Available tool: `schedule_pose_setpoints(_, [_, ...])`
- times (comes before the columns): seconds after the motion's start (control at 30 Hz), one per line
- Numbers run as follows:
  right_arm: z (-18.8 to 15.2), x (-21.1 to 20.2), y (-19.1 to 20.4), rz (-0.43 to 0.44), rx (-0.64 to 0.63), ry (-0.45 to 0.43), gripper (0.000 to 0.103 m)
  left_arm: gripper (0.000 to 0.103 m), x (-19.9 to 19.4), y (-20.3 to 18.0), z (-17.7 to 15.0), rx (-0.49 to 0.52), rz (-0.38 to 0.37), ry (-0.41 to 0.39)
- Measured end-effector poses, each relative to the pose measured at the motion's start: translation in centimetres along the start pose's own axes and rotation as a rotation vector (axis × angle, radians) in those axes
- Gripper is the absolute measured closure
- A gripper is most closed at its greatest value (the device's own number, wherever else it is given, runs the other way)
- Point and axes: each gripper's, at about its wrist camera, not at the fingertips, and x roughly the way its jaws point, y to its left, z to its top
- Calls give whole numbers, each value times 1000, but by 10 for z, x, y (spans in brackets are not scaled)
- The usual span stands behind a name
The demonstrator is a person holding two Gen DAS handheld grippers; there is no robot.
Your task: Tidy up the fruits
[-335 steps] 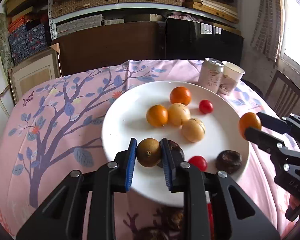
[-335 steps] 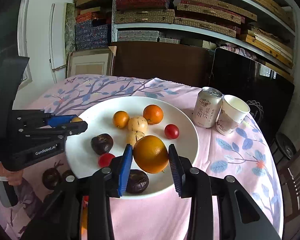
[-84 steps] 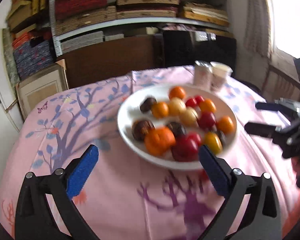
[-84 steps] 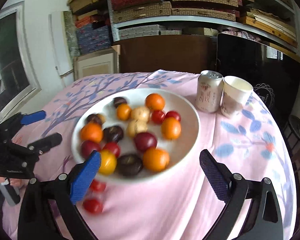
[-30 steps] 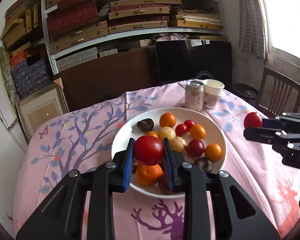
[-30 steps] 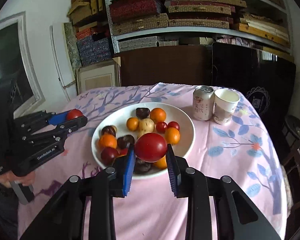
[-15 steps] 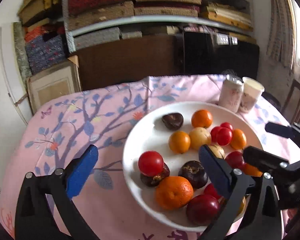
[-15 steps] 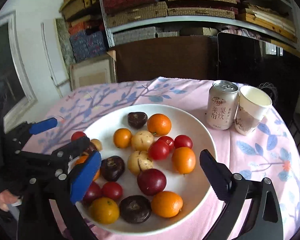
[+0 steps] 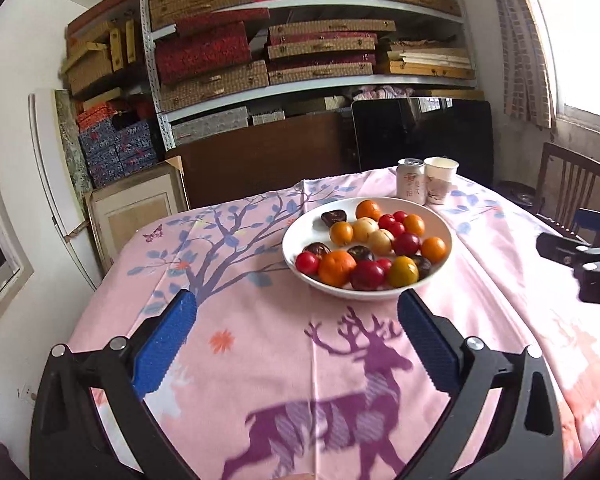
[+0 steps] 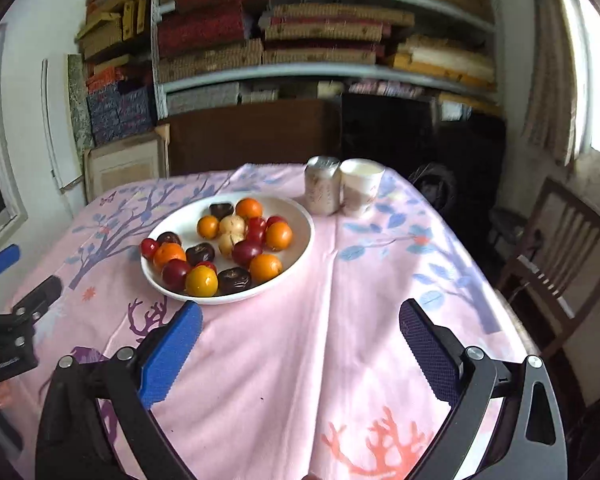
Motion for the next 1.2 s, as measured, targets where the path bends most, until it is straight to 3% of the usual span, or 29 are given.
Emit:
schedule_pose_setpoints(0.1, [-16, -7, 10, -17, -1, 5, 4, 4, -24, -3, -12, -31, -28, -17])
schedule_pose_setpoints(0.2, [-28, -4, 18, 39, 28, 43, 4, 4, -37, -7, -26, -55, 24, -29])
schedule_pose_setpoints(0.27, [-34, -3, 23, 70, 30, 30, 4, 4, -43, -1, -44, -122, 61, -45])
schedule_pose_setpoints(0.4, [-41, -8, 36, 80, 10, -12, 4, 4, -34, 12, -67, -198, 27, 32])
schedule_pose_setpoints(0.67, [-47, -9, 44, -19, -4, -37, 4, 4, -31, 9, -71, -156, 88, -14])
schedule_pose_setpoints(0.83, [-49, -14, 45, -131, -24, -95, 4, 4, -34, 7, -69, -166, 15, -33])
schedule_pose_setpoints(1.03, [-52, -15, 48, -28, -32, -54, 4, 4, -27, 8, -69, -167, 74, -13])
schedule_pose_setpoints(1.2, [-58, -11, 54, 66, -49, -2, 4, 4, -23, 13, -68, -183, 76, -1])
